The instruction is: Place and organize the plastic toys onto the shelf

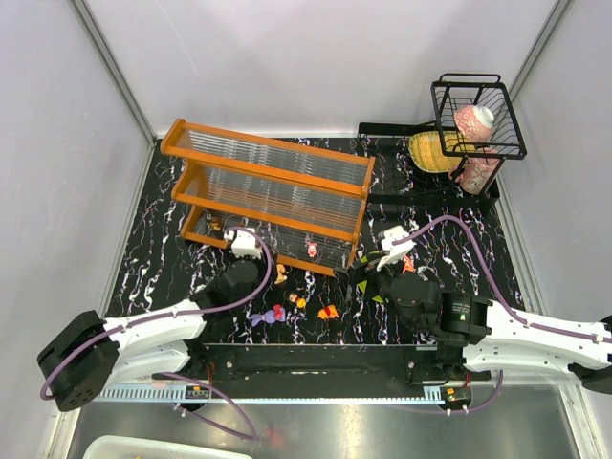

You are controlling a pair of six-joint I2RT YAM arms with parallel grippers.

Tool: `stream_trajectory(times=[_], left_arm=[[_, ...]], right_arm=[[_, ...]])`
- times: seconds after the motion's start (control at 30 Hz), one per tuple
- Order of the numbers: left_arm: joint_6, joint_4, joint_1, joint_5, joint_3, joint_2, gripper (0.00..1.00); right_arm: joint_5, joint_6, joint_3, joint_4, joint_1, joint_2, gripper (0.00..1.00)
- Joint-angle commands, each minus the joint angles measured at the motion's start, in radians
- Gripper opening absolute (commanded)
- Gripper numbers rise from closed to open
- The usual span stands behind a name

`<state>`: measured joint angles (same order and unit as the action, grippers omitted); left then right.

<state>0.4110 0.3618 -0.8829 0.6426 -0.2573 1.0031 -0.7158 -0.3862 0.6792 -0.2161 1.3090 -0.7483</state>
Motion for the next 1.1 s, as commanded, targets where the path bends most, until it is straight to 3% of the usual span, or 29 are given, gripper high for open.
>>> stream_trajectory(times=[0.0, 1.07], left_arm=[[-0.044, 0.120, 0.048, -0.093, -0.056, 0.031, 0.53], [-0.120, 0.287, 0.176, -0.235, -0.125, 0.278, 0.52]], right_arm=[[-0.024, 0.003, 0.037, -0.012, -0.002, 0.003, 0.93], [-0.097, -0.023, 0.049, -0.129, -0.001, 0.056, 0.93]])
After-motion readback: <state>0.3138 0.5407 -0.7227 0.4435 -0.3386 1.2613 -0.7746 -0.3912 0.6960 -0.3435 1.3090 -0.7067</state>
